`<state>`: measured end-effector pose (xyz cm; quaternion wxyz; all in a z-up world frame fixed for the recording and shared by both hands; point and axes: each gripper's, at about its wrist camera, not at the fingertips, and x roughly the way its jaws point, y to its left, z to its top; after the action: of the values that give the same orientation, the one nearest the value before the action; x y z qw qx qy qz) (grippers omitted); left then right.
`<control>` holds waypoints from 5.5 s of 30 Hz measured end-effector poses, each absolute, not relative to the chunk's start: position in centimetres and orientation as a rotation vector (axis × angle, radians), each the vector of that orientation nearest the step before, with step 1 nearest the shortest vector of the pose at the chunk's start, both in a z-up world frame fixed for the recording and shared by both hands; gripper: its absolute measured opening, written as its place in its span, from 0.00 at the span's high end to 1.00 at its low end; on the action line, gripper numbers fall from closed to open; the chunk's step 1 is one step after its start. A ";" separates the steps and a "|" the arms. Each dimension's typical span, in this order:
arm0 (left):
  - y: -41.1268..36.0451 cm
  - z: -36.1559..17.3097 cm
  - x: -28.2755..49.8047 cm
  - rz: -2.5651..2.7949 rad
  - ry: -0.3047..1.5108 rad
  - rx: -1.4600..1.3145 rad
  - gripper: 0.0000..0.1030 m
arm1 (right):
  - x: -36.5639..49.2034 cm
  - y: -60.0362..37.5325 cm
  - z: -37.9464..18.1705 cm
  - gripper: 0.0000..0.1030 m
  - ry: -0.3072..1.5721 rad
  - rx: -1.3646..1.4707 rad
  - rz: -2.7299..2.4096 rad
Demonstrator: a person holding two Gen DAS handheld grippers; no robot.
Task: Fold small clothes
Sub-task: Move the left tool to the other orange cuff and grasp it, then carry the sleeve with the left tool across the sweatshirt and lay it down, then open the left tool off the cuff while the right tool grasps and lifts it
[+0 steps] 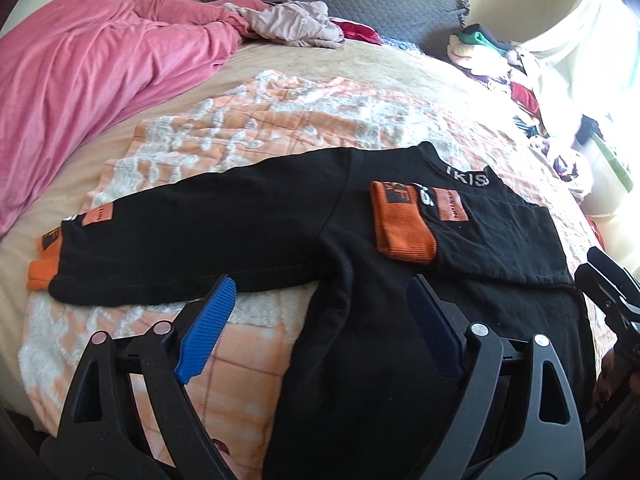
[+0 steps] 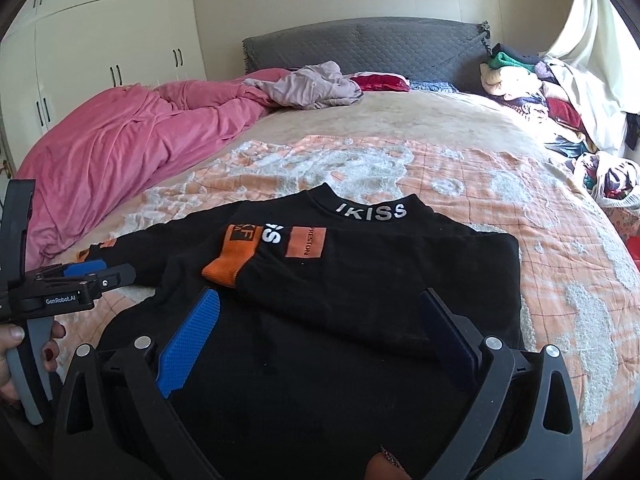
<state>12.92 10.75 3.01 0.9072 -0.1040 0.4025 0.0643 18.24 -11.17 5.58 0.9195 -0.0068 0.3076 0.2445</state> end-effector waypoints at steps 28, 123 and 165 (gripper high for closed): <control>22.1 1.6 6.9 0.315 0.814 -0.408 0.22 | 15.1 0.7 6.2 0.04 0.667 -0.149 0.661; 5.2 1.4 17.8 -0.346 0.770 -0.305 0.90 | 23.1 -19.7 5.8 0.04 0.666 0.253 0.301; 14.5 4.9 18.4 -0.062 0.724 -0.289 0.10 | 20.8 -10.3 2.8 0.95 0.670 0.177 0.691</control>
<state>18.42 14.47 4.86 0.9245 -0.1411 0.3530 -0.0301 20.84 -10.26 2.79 0.8828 0.0852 0.3216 0.3317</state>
